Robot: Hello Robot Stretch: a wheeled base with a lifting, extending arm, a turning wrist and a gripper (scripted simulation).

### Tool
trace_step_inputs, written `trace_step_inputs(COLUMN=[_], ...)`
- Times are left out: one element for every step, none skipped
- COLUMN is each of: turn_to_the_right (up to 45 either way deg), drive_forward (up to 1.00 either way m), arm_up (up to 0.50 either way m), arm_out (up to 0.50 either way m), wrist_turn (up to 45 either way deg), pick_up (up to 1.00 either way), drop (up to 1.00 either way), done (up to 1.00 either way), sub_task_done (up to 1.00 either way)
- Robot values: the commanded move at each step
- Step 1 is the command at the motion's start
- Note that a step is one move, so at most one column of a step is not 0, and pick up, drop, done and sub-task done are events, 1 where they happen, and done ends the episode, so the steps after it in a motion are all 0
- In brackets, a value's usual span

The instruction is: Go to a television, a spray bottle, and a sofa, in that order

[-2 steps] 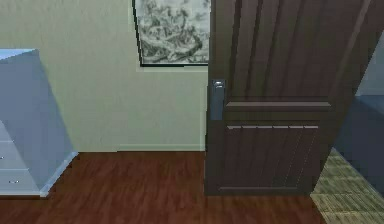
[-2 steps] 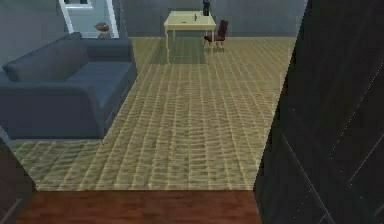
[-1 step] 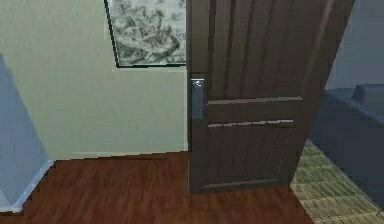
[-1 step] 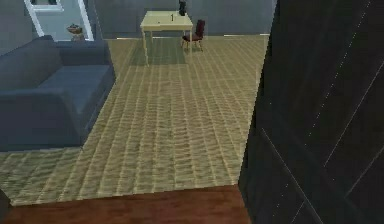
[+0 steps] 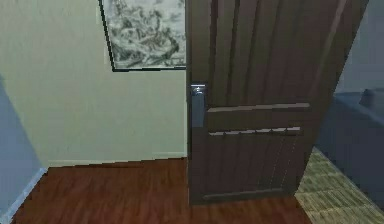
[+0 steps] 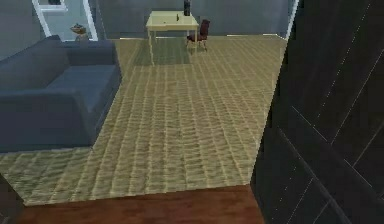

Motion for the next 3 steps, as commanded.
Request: trace_step_inputs(turn_to_the_right=[-45.0, -42.0, 0.0], drive_forward=[0.00, 0.00, 0.30], arm_up=[0.00, 0.00, 0.00], arm_out=[0.00, 0.00, 0.00], wrist_turn=[0.0, 0.0, 0.0], pick_up=[0.00, 0.00, 0.00], drop=[0.00, 0.00, 0.00], done=[0.00, 0.00, 0.00], sub_task_done=[0.00, 0.00, 0.00])
